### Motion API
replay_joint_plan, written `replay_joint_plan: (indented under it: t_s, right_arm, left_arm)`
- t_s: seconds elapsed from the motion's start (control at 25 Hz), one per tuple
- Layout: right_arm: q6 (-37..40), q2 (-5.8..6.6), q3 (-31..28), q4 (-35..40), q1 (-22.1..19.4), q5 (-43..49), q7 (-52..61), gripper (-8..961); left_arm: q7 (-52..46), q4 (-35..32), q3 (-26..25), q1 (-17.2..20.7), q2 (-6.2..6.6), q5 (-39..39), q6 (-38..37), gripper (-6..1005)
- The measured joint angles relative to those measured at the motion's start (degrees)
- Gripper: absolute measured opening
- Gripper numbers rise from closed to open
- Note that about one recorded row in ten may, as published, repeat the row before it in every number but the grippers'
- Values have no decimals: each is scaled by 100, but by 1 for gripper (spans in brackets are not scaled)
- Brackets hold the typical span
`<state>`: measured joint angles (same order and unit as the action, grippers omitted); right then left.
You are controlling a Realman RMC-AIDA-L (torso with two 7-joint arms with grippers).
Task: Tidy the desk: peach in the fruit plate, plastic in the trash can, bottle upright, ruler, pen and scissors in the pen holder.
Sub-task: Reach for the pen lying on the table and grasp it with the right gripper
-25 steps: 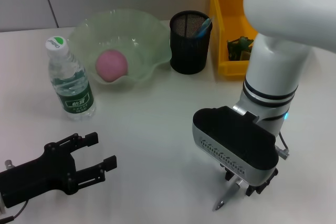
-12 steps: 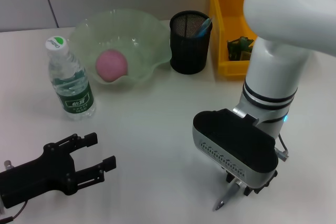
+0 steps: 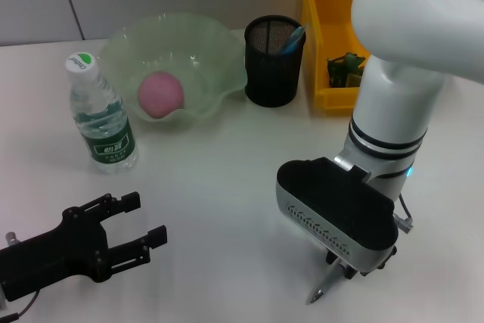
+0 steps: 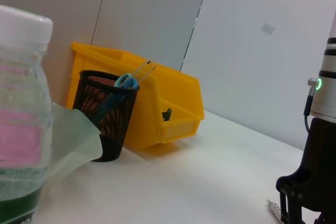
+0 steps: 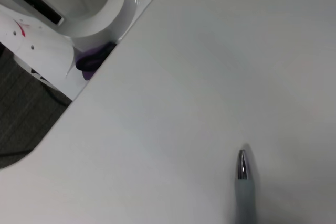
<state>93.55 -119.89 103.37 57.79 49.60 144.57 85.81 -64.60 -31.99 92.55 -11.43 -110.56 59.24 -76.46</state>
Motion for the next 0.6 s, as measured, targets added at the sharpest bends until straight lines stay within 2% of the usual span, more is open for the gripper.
replay_joint_plan:
  t_s: [0.24, 0.6]
  right_arm:
    - [-34, 0, 62, 11, -11, 0, 59, 262]
    - [-55, 0, 118, 76, -45, 2, 108, 263]
  left_arm:
    - [0, 0, 0, 0, 5, 0, -14, 800]
    - [-77, 0, 0, 19, 51, 0, -33, 800]
